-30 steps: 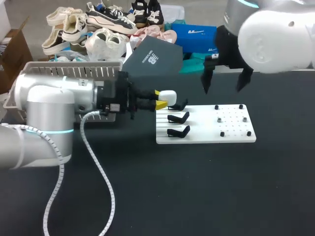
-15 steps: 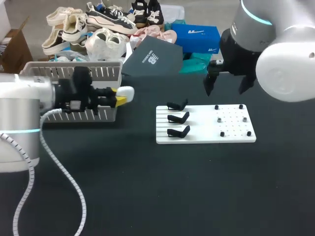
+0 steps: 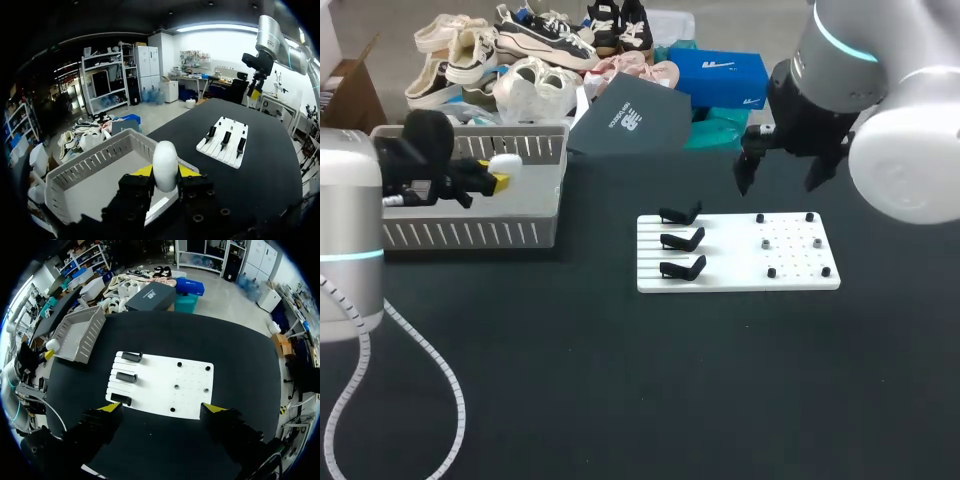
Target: Pick up each earbud case from the left stands, insert the matching earbuds, close the lid, and place the case in the box.
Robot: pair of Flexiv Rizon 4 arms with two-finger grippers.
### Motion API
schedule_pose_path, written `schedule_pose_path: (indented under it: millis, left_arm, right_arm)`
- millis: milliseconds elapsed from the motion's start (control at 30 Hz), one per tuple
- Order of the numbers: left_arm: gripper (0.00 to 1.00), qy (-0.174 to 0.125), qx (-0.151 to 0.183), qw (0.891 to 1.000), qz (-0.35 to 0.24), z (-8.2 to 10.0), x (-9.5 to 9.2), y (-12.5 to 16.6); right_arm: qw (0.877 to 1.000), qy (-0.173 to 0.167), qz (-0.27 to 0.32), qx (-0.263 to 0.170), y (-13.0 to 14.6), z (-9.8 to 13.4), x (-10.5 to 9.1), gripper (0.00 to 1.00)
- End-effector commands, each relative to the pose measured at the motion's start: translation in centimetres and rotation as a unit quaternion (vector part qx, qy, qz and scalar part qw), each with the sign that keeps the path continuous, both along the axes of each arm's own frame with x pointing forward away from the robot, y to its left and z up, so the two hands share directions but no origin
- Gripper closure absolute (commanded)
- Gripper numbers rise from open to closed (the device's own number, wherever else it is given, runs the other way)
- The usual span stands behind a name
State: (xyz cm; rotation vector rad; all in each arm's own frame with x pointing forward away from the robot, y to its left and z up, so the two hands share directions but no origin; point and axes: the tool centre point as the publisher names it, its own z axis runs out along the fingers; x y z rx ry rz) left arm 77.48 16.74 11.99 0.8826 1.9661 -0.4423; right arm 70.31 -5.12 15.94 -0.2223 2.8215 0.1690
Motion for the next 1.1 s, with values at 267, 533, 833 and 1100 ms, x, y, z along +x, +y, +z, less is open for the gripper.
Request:
schedule_pose_path:
  millis: [267,533,833,1100]
  left_arm:
    - [0.75,0.024,-0.001,1.0,0.008,-2.6,5.1,1.8]
    - [0.0,0.01,-0.008,1.0,-0.007,-2.1,5.3,2.5]
    - [0.0,-0.013,-0.049,0.992,-0.116,1.1,-0.9,-0.2]
    - [0.0,-0.005,-0.068,0.984,-0.165,1.3,-5.2,-1.9]
  right_arm:
    - [1.0,-0.007,-0.002,0.001,-0.2,-0.1,-0.4,0.0]
    - [1.0,-0.007,-0.002,0.001,-0.2,-0.1,-0.4,0.0]
    - [1.0,-0.007,-0.002,0.001,-0.2,-0.1,-0.4,0.0]
    - [1.0,-0.007,-0.002,0.001,-0.2,-0.1,-0.4,0.0]
